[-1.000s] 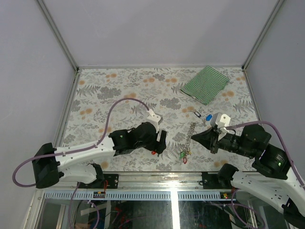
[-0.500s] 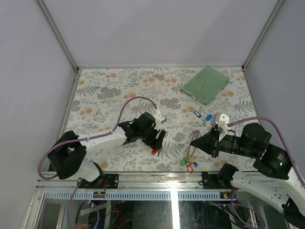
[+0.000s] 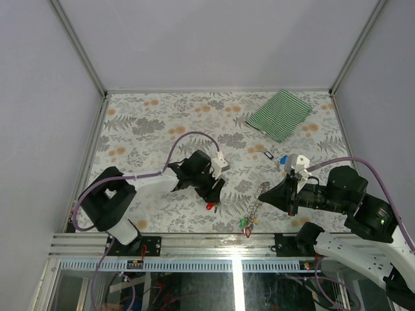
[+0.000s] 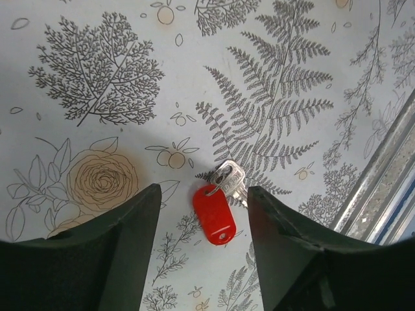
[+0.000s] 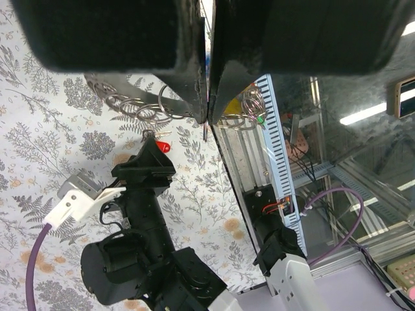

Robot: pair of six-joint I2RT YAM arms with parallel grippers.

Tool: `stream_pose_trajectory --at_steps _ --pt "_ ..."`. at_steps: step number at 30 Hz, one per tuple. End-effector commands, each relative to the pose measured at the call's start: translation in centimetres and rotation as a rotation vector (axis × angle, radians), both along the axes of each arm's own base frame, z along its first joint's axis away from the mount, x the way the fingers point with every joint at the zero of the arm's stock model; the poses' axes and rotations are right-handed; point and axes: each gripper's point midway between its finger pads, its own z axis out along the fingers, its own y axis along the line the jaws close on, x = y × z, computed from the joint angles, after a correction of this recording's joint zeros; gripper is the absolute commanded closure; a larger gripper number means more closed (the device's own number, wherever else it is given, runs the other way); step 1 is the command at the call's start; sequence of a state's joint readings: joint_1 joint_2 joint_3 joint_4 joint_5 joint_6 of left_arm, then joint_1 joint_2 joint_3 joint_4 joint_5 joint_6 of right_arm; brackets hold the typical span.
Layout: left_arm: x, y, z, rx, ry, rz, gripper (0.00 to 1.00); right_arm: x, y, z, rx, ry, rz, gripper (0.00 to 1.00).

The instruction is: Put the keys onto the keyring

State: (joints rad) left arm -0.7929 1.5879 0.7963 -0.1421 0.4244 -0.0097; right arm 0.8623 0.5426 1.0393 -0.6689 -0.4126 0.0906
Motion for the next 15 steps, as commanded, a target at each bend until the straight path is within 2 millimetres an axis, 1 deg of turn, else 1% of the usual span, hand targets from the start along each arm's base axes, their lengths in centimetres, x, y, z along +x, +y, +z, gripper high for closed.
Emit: stream_pose_trajectory --at_steps 1,5,11,15 --pt "0.48 -1.59 0.75 -0.092 -0.021 -0.101 0.46 -0.27 0.39 3.07 0.076 -0.037 0.02 1.0" --pt "0.26 -1.45 0.18 -0.091 0.005 -0.121 0.47 -0.26 0.51 3.09 0.082 -0.032 0.021 1.0" --pt "0.21 -1.43 0.1 -0.111 0.028 -0.138 0.48 -0.21 0.62 3.02 0.08 -0.026 0.022 1.0" --pt "-0.17 -1.28 -0.09 -0.115 0.042 -0.144 0.48 -0.13 0.72 2.89 0.08 -0.024 0.021 1.0"
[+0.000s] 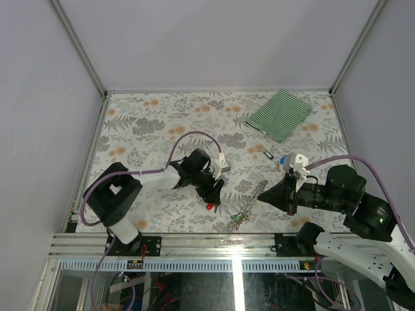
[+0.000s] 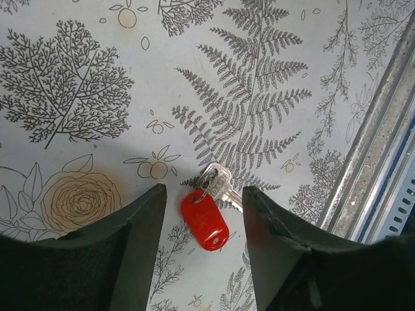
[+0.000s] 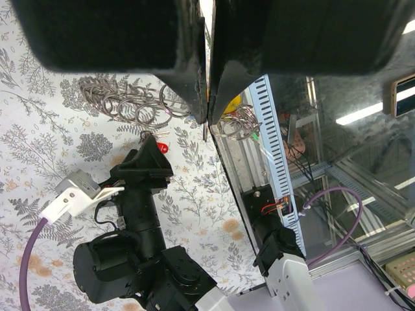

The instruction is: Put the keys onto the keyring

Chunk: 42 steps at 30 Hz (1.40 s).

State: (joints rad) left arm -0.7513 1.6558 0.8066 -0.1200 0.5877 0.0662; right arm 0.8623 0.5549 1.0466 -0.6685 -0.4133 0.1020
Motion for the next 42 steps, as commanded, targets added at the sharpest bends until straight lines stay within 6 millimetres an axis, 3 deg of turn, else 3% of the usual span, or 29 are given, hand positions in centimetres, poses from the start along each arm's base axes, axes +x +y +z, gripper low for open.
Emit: stream_pose_trajectory --at_steps 1,17,24,34,42 --pt "0.4 -0.8 0.4 -0.049 -0.017 -0.036 0.49 -0.2 0.6 2.8 0.08 -0.038 0.023 1.0" --pt "0.2 -0.6 0.0 -0.045 -0.004 -0.038 0.62 0.0 0.7 2.6 0.073 -0.034 0.021 1.0" --pt "0.8 -0.5 1.0 -0.071 -0.041 -0.029 0.63 -0.1 0.7 2.5 0.071 -0.031 0.021 1.0" --pt "0.6 -0.3 0.8 -0.075 -0.022 -0.04 0.64 0.0 0.7 2.4 0.068 -0.03 0.021 1.0" --pt "0.2 -0.2 0.6 -0.083 -0.006 -0.05 0.7 0.0 0.8 2.3 0.068 -0.025 0.021 1.0"
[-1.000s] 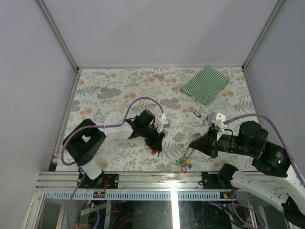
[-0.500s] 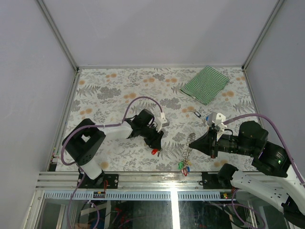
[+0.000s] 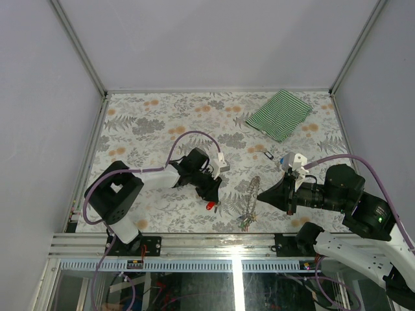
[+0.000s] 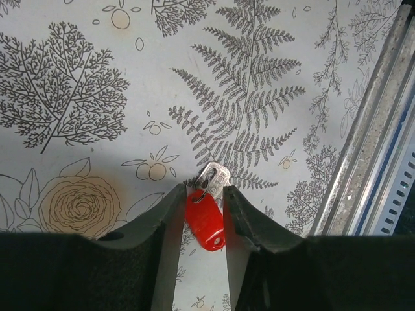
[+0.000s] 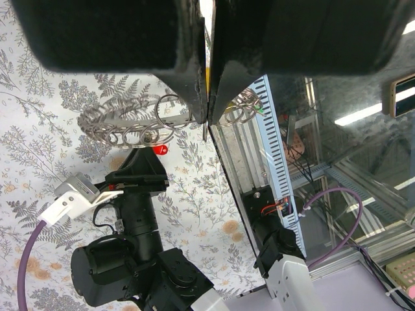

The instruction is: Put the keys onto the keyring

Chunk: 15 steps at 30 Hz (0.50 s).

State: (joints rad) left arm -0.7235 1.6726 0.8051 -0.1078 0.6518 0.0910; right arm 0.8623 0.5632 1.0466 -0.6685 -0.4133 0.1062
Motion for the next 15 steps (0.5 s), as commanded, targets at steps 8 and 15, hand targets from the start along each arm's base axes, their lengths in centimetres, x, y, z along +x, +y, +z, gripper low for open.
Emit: stream_pose_trajectory --at_steps 8,15 --pt "-0.05 -0.27 0.38 -0.046 -0.012 -0.024 0.71 -0.06 0.67 2.35 0.072 -0.03 0.02 1.0" --pt "-0.04 -0.31 0.2 -0.043 -0.006 -0.024 0.77 -0.07 0.6 2.12 0.067 -0.031 0.019 1.0"
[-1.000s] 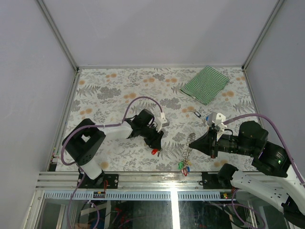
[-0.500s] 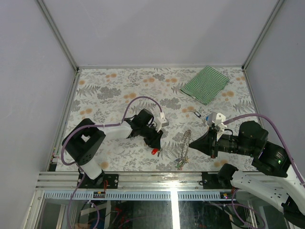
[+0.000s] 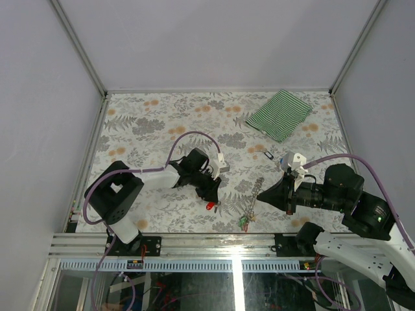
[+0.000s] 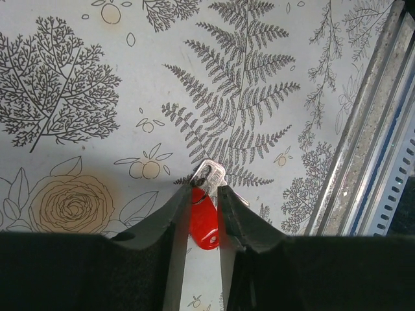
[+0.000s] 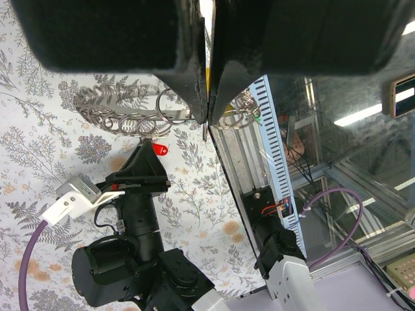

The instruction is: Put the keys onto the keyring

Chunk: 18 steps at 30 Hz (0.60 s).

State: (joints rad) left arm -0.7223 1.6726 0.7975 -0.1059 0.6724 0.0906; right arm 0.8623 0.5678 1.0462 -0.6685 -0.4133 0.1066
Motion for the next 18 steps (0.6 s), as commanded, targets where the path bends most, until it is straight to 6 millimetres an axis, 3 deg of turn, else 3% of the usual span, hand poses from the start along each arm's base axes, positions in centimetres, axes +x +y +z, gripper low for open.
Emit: stream_pose_trajectory --at_steps 1,11,14,18 --pt "0.4 -0.4 0.2 -0.034 -0.022 -0.015 0.78 -0.1 0.5 2.3 0.072 -0.036 0.019 1.0" --pt "0.5 -0.4 0.6 -0.042 -0.014 -0.009 0.94 0.2 0.3 2.1 0.069 -0.045 -0.002 1.0" --pt "0.7 -0.8 1.3 -0.057 -0.011 -0.002 1.0 0.4 0.1 2.3 0.075 -0.057 -0.018 1.0" --pt "1.3 -1.2 3.1 -0.088 -0.046 0.025 1.0 0.7 0.1 3.0 0.102 -0.085 -0.032 1.0"
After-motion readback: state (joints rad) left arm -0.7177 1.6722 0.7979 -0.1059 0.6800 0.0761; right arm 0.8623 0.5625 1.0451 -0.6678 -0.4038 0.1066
